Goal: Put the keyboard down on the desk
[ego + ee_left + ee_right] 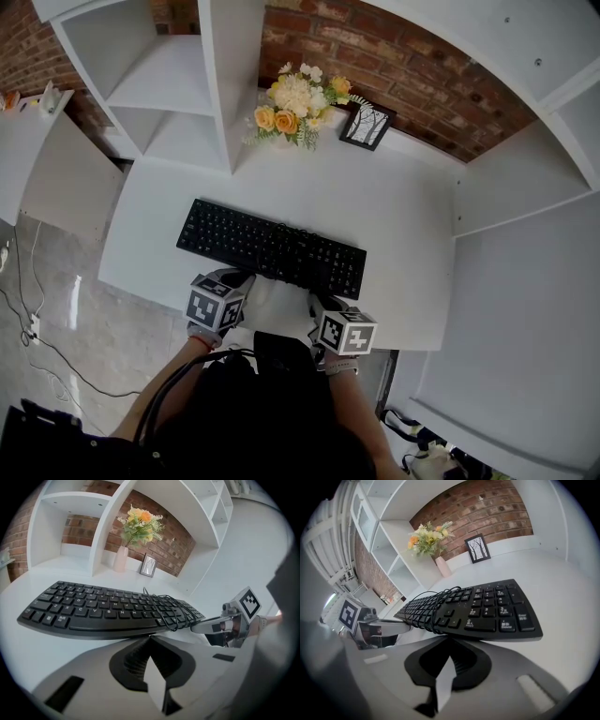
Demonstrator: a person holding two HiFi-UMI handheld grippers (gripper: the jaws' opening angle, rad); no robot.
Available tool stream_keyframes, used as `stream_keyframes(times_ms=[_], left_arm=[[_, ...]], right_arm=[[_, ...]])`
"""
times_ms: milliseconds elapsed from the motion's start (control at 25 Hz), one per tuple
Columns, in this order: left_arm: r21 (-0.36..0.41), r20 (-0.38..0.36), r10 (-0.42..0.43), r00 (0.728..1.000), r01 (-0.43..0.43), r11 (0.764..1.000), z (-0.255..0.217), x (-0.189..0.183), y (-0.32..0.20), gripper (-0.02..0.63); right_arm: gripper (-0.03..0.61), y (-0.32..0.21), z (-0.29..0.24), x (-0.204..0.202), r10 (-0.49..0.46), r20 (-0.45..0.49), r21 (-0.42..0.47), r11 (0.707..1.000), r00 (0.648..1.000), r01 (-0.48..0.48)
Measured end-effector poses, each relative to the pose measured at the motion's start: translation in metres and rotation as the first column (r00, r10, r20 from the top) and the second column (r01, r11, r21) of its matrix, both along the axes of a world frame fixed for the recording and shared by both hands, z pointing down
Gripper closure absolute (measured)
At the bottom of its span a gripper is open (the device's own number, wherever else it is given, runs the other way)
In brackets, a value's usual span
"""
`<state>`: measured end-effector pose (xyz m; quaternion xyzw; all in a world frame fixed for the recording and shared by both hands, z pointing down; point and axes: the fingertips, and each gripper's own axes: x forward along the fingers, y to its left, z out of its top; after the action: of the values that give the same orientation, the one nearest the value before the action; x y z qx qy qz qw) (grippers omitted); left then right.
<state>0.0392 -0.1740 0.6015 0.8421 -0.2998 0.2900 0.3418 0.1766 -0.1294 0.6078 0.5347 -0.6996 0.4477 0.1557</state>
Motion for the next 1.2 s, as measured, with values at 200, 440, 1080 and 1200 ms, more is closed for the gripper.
stream_keyframes(times_ms=[200,440,1080,1200], left_arm=[[-0.001,-0.03,0.009,0.999,-0.009,1.0,-0.003,0.001,0.007,0.621],[0.017,-0.094,0.007,0.996,-0.006,1.0,-0.012,0.003,0.007,0.621],[0.195,-0.137,0.031,0.99,-0.004,0.981,-0.051,0.004,-0.001,0.621],[0.233,-0.144,0.021,0.989,0.013,0.972,-0.059,0.003,-0.005,0.621]], right_arm=[[0.577,0.004,0.004,0.001,0.006,0.01,-0.015,1.0,1.0,-0.006],[0.577,0.004,0.001,0.0,0.007,-0.001,0.005,1.0,1.0,-0.007],[0.577,-0.016,-0.054,-0.002,0.042,-0.023,0.284,0.958,0.999,-0.033],[0.577,-0.019,-0.066,-0.001,0.04,-0.06,0.354,0.935,0.997,-0.016]])
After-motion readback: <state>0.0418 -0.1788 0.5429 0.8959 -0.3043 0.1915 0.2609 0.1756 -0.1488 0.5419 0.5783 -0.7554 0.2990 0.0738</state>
